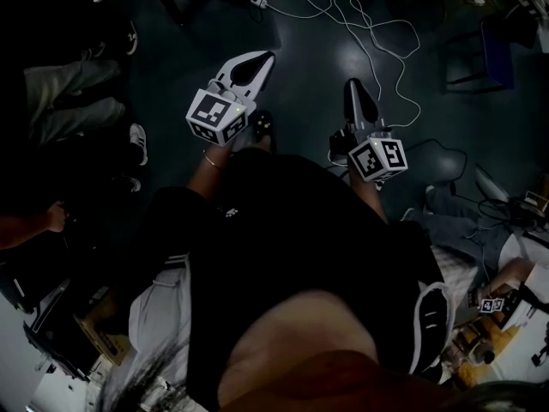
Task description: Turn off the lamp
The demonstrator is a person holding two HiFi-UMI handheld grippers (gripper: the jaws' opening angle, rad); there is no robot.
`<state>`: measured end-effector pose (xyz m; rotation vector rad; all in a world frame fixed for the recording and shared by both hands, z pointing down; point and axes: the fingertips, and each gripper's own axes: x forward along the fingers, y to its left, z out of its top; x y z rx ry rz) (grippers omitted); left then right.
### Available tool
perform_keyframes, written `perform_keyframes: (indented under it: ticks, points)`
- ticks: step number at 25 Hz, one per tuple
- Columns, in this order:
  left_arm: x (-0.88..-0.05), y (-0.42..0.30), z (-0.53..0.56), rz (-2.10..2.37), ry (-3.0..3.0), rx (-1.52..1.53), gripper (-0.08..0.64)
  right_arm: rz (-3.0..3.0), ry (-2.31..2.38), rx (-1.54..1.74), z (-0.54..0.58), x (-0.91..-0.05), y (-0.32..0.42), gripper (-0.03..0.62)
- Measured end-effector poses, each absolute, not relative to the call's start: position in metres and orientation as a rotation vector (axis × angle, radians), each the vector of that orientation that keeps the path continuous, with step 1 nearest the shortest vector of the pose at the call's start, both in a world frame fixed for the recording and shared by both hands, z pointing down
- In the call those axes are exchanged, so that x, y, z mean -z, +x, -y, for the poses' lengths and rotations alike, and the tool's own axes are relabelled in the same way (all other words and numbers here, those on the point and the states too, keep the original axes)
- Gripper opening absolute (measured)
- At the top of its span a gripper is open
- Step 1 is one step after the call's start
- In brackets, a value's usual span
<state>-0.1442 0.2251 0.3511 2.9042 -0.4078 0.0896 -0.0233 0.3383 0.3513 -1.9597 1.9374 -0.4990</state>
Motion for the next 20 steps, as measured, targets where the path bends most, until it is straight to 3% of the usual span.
perform_keyframes:
  ticks: [20]
  points:
    - [-0.357,-0.156,-0.105,0.369,2.882,-0.064,0.006,-1.924,-2.0,0.482,-0.227,-0.344,-0.044,0.0]
